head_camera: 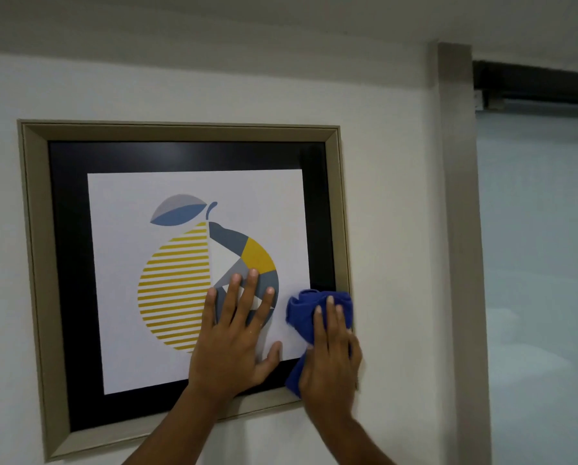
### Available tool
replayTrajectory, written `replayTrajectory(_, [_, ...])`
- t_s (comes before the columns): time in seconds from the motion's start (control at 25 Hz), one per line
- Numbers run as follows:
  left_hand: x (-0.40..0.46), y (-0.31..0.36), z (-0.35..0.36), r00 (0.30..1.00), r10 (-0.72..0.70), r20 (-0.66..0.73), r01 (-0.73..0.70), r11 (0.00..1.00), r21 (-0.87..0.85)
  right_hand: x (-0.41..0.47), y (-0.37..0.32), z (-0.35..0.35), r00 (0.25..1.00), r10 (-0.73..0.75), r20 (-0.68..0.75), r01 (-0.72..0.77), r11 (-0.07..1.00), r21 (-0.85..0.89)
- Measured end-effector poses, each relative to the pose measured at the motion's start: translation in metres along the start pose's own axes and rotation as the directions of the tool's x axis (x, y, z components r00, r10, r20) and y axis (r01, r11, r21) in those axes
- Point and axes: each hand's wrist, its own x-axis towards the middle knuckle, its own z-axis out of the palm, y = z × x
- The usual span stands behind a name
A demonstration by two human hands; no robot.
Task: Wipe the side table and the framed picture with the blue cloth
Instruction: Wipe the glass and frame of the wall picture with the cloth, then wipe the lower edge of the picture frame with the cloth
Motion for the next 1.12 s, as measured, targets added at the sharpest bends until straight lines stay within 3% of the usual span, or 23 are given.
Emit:
replayTrajectory(0.08, [0.0,0.0,0.0,1.0,0.0,-0.007,0.0,1.0,0.002,0.003,-0.006,0.001,1.0,0.029,-0.011,-0.029,0.999,0.018])
replayTrajectory(0.32, [-0.004,-0.005,0.0,1.0,0.025,-0.014,-0.025,1.0,-0.001,0.016,0.046,-0.009,0.948,-0.299,0.108,0.313,0.939,-0.143])
replayTrajectory(0.56, [-0.002,-0.002,-0.006,0.999,0.009,0.042,-0.008,1.0,-0.023,0.111,0.022,-0.042,0.959,-0.283,0.035,0.285,0.946,-0.157])
replayTrajectory(0.72, [-0.009,0.017,-0.01,0.997,-0.042,0.072,0.051,0.99,-0.134,0.163,0.022,-0.063,0.961,-0.277,-0.006,0.275,0.956,-0.096])
replayTrajectory(0.88, [-0.029,0.081,-0.011,0.99,0.058,0.13,-0.015,0.952,-0.305,0.08,0.07,-0.061,0.977,-0.209,-0.041,0.209,0.978,-0.009])
replayTrajectory(1.0, [-0.06,0.161,-0.002,0.97,0.144,0.196,-0.04,0.891,-0.453,-0.022,0.127,-0.069,0.991,-0.082,0.105,0.086,0.996,-0.036])
replayTrajectory(1.12, [-0.117,0.246,0.008,0.913,0.239,0.33,-0.007,0.819,-0.573,-0.139,0.188,-0.095,0.955,0.064,0.288,-0.021,0.988,-0.151])
